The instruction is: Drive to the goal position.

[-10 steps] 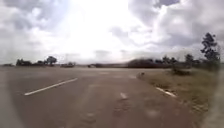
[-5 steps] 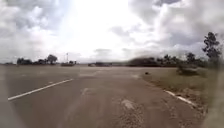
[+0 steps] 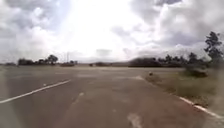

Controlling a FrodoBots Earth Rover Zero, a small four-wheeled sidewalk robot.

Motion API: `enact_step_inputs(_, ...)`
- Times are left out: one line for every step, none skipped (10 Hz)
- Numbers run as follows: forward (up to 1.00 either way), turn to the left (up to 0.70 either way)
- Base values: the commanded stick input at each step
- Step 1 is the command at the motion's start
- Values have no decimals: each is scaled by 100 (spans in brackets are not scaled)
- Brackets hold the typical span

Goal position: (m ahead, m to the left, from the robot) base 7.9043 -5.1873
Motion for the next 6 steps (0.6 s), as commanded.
enact_step_inputs(100, 0)
enact_step_inputs(100, 0)
enact_step_inputs(100, 0)
enact_step_inputs(100, 0)
enact_step_inputs(100, 0)
enact_step_inputs(100, 0)
